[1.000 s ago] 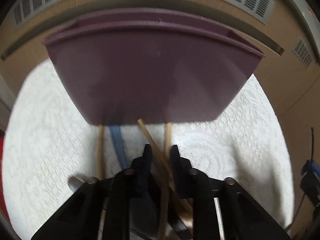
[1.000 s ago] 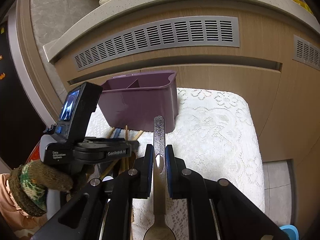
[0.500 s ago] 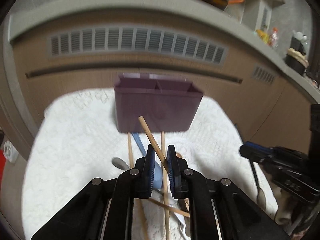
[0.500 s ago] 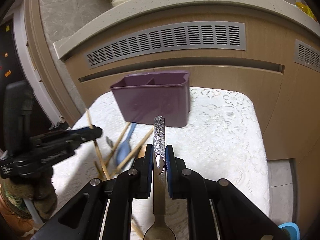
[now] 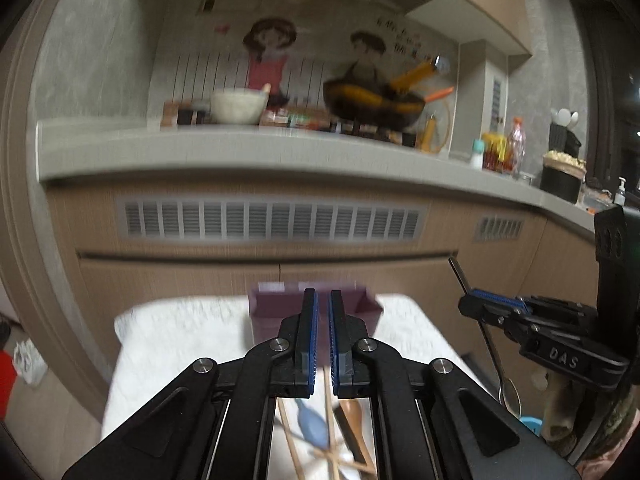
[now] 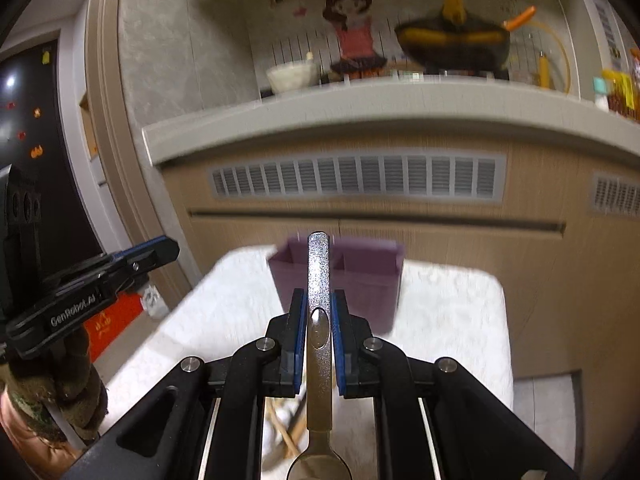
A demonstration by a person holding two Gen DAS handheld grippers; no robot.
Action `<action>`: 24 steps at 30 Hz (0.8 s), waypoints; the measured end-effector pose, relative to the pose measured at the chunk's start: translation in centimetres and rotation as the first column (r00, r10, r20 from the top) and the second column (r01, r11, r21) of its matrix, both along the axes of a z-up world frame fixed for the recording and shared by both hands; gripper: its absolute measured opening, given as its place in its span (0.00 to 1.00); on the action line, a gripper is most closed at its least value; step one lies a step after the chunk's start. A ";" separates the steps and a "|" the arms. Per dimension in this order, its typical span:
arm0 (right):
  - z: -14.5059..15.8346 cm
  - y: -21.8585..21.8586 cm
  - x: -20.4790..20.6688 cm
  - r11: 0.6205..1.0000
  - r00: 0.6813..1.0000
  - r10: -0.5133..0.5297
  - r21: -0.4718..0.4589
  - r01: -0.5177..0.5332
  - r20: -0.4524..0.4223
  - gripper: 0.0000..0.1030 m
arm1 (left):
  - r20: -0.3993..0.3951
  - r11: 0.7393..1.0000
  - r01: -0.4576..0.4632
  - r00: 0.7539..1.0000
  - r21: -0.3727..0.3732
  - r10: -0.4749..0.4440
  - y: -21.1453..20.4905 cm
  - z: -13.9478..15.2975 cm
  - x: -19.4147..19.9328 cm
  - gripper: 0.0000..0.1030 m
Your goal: Organize utensils
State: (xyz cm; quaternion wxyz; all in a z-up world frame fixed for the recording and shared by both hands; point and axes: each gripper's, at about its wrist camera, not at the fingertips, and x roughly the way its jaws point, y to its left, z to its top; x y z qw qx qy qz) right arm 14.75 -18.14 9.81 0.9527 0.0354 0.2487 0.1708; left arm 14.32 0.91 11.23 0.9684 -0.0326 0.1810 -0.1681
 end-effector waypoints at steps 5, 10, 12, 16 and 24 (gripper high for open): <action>2.2 0.9 2.4 0.999 0.999 -0.006 -0.040 0.007 0.042 0.11 | -0.062 0.999 0.029 0.998 0.044 -0.027 0.8 -0.1 2.0 0.07; -3.4 2.1 3.7 0.994 0.992 0.028 -0.102 -0.040 -0.121 0.11 | -0.281 0.982 0.166 0.950 0.084 -0.137 0.1 -7.1 3.5 0.08; -7.0 1.9 3.9 0.994 0.976 0.018 -0.100 -0.041 -0.216 0.11 | -0.371 0.965 0.247 0.907 0.090 -0.198 -0.8 -10.3 3.9 0.14; -12.1 1.0 4.1 0.995 0.942 -0.021 -0.097 -0.012 -0.335 0.11 | -0.503 0.958 0.266 0.846 0.107 -0.179 -2.3 -14.9 5.4 0.41; -13.6 0.5 4.5 0.994 0.943 -0.054 -0.105 0.020 -0.330 0.11 | -0.577 0.998 0.045 0.816 0.034 -0.017 -3.3 -18.5 9.8 0.46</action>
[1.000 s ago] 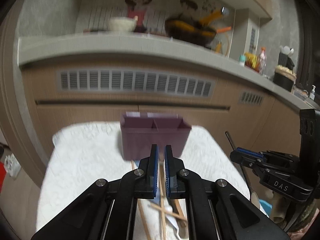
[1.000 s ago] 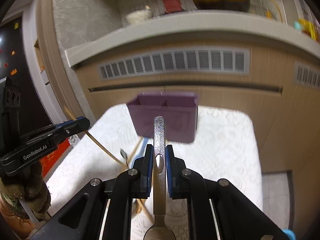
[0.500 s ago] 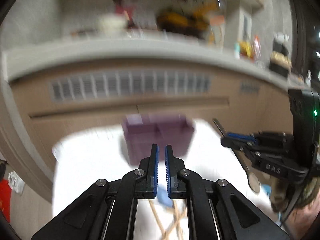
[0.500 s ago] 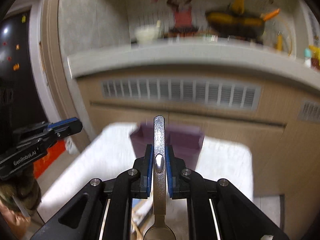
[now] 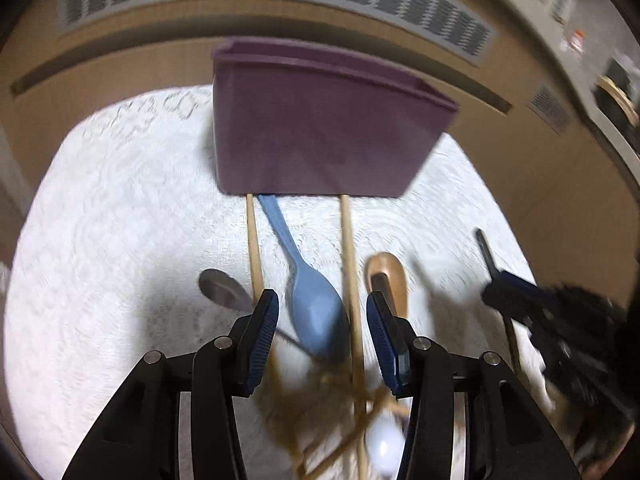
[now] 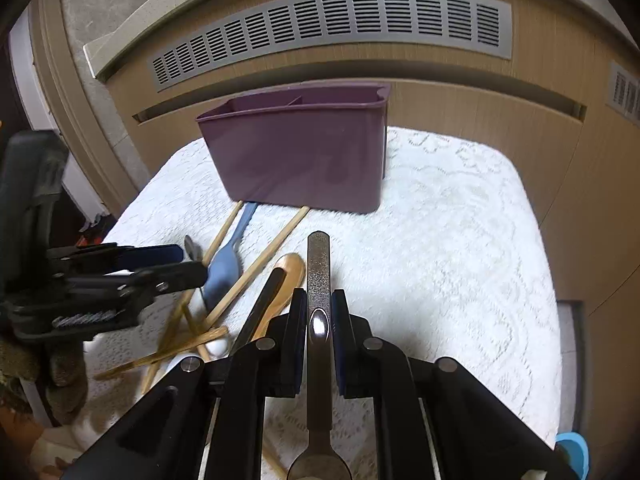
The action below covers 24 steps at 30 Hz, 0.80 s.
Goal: Organize utensils
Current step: 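Close the left tool on the blue silicone spoon handle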
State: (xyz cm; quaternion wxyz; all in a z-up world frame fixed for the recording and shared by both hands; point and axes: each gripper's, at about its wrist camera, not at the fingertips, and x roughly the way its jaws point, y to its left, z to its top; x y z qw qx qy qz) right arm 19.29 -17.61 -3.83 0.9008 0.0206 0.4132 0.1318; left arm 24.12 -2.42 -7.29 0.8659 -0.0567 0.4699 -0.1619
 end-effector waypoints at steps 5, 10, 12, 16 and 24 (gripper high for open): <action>-0.7 -0.3 0.5 1.000 1.000 -0.007 0.023 0.007 -0.019 0.11 | 0.039 0.990 -0.075 0.997 0.120 0.071 -1.7 -1.9 1.5 0.35; -0.9 -1.1 0.2 0.999 0.999 -0.022 0.027 0.022 -0.026 0.11 | 0.056 0.993 -0.026 0.998 0.113 0.020 -1.4 -1.1 -0.3 0.28; -0.8 -1.3 0.0 0.999 0.999 -0.024 0.027 0.024 -0.022 0.11 | 0.064 0.996 -0.001 0.998 0.093 -0.005 -0.8 -0.3 -1.9 0.28; -0.8 -1.3 0.0 0.998 0.999 -0.010 0.054 0.012 -0.038 0.11 | 0.069 0.997 0.034 0.997 0.072 -0.039 0.6 1.0 -5.2 0.23; -0.9 -0.9 0.2 0.996 0.998 0.009 0.090 -0.004 -0.059 0.11 | 0.041 0.998 0.057 0.998 0.005 -0.057 3.3 1.9 -7.3 0.12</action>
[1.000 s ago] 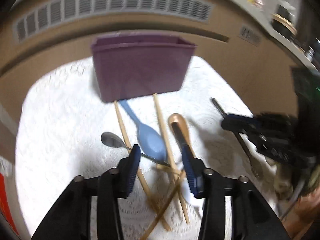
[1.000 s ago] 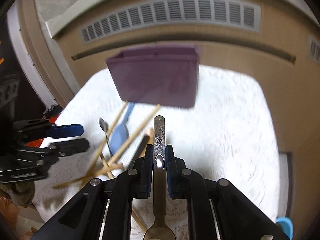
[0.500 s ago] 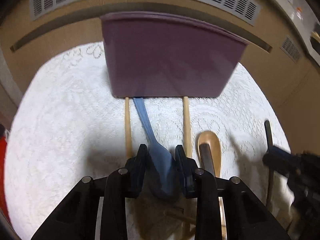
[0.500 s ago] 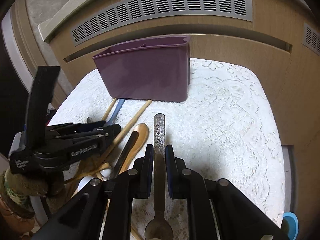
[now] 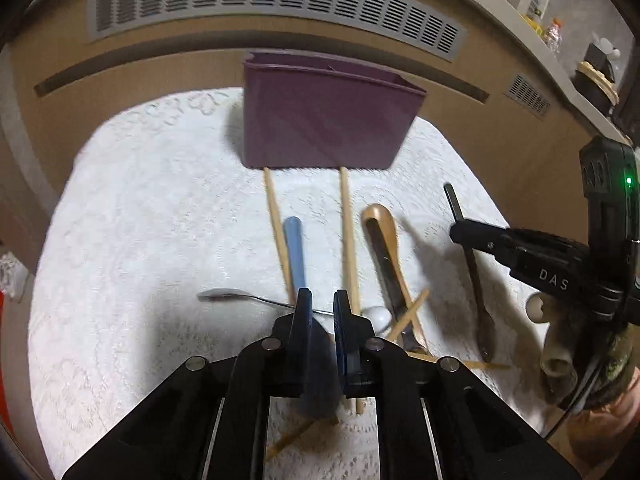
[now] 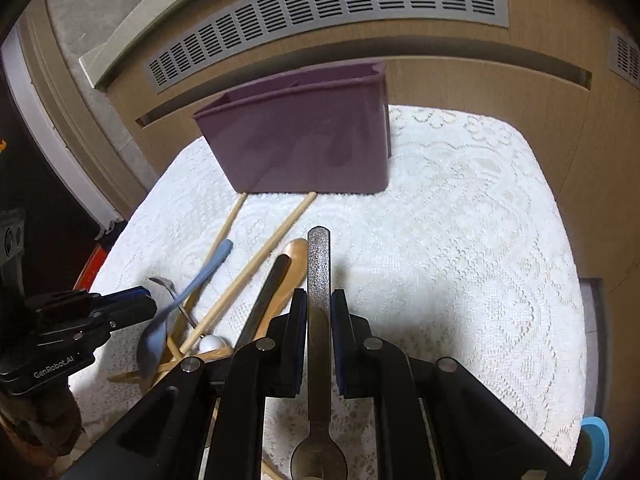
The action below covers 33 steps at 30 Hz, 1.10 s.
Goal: Organize utensils
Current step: 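Close the left tool on the blue silicone spoon handle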
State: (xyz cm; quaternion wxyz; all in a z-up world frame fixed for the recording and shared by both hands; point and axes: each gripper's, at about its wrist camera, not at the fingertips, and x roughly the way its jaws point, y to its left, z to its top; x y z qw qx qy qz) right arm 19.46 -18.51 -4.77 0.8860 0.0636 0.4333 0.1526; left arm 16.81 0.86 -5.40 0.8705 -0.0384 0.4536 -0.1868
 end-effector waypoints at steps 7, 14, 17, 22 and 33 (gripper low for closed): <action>0.3 0.7 -0.6 0.999 1.000 0.012 -0.040 -0.011 0.020 0.11 | -0.073 0.998 -0.035 0.997 0.061 0.039 -0.9 -1.4 3.7 0.25; 0.4 0.6 -0.9 0.999 1.000 0.015 -0.048 -0.014 0.026 0.11 | -0.113 0.986 -0.035 0.992 0.165 0.054 -2.0 -3.8 6.8 0.17; 0.7 0.5 -1.2 0.999 0.999 0.010 -0.046 -0.008 0.041 0.11 | -0.041 0.990 -0.042 0.998 0.132 0.048 -1.5 -2.5 5.4 0.06; 1.5 0.4 -2.0 0.999 0.998 0.003 -0.039 0.000 0.066 0.11 | 0.098 0.997 -0.050 0.994 0.064 0.044 -0.4 1.2 1.3 0.05; 2.2 1.0 -3.3 0.999 0.997 0.022 -0.037 -0.019 0.081 0.11 | -0.033 0.989 0.017 0.999 0.144 -0.013 -1.5 -2.0 3.4 0.47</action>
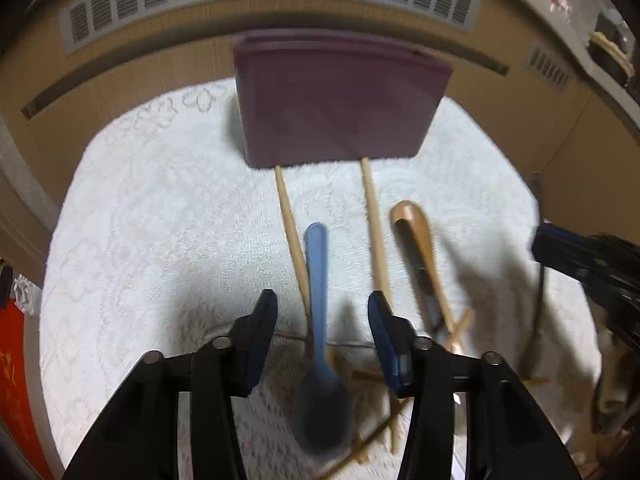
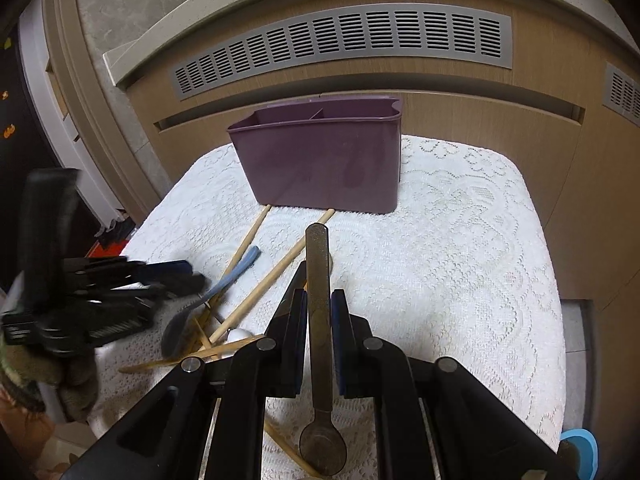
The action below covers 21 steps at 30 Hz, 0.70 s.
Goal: Organize utensils
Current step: 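Close the left tool on the blue silicone spoon handle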
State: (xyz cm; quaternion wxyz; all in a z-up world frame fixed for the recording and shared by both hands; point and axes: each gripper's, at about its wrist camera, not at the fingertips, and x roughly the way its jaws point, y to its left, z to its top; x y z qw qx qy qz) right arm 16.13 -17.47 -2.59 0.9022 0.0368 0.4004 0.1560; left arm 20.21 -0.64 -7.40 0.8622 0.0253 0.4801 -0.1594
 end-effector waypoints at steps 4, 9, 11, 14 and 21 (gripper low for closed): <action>-0.2 -0.1 -0.1 1.000 1.000 0.004 -0.005 -0.004 -0.002 0.11 | -0.051 0.999 -0.024 0.998 0.022 0.025 -0.2 -1.6 1.6 0.32; -0.6 -0.3 0.3 1.000 1.000 0.004 0.004 -0.004 -0.011 0.11 | -0.071 0.999 -0.033 0.997 0.011 0.033 -0.2 -2.0 2.2 0.27; -0.7 -0.3 0.5 1.000 1.000 0.005 0.007 -0.005 -0.014 0.11 | -0.089 1.000 -0.020 0.996 -0.002 0.020 0.0 -2.0 2.5 0.31; -1.2 0.1 1.2 1.000 0.999 0.018 -0.003 -0.018 -0.027 0.11 | -0.097 1.000 -0.019 0.995 0.013 0.020 -0.4 -2.0 3.0 0.30; -4.5 1.1 3.2 0.995 0.987 0.069 -0.064 -0.079 -0.146 0.12 | 0.023 0.999 -0.034 0.999 0.028 0.033 -1.7 -2.0 2.4 0.11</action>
